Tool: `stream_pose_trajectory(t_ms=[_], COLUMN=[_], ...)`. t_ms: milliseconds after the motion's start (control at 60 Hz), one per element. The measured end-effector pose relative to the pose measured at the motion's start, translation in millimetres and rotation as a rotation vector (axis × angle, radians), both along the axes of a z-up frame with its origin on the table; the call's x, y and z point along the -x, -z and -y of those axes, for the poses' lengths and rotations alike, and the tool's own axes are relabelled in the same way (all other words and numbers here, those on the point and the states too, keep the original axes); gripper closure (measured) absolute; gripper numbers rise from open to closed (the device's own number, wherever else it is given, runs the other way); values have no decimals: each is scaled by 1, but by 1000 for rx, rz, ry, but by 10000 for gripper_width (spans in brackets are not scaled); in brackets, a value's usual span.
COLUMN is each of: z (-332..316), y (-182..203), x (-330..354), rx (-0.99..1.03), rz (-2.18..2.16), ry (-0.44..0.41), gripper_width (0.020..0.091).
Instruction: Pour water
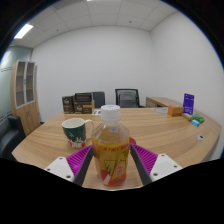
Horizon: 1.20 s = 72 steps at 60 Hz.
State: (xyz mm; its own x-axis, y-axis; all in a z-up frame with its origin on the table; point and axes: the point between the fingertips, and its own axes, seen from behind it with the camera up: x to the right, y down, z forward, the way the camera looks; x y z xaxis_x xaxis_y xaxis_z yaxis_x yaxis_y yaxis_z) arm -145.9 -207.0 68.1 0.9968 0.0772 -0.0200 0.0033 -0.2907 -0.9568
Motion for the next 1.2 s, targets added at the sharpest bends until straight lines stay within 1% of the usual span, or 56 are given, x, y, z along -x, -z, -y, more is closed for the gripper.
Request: stream_pose_trajectory(t_ms=[17, 33, 50, 67, 83, 167, 200, 217, 250, 350, 450, 617, 717, 733, 850, 950, 1000, 1083, 1200], z=[-3, -5, -8, -10, -11, -15, -13, -14, -17, -22, -37, -78, -101, -105, -117, -129, -130, -130, -124], y=[0, 1, 2, 3, 0, -1, -2, -1, -1, -2, -25, -105, -136, -145, -150, -139, -139, -134, -127], x=[1, 1, 2, 7, 2, 1, -5, -3, 2, -3, -18, -27, 1, 1, 35, 52, 61, 68, 63], rx=[-6, -12, -17, -28, -39, -104, -117, -121, -123, -110, -135, -238, -298, -307, -362, -379, -398, -415, -395], rz=[1, 3, 7, 9, 6, -3, -1, 3, 7, 54, 219, 743, 1137, 1203, 1606, 1909, 2045, 2206, 2234], ry=[-2, -3, -4, 0, 0, 38, 45, 48, 64, 70, 85, 100, 58, 36, -51, -126, -171, -211, -231], gripper_width=[308, 359, 479, 502, 506, 612, 628, 647, 646, 646, 647, 646, 648, 648, 649, 648, 649, 649, 647])
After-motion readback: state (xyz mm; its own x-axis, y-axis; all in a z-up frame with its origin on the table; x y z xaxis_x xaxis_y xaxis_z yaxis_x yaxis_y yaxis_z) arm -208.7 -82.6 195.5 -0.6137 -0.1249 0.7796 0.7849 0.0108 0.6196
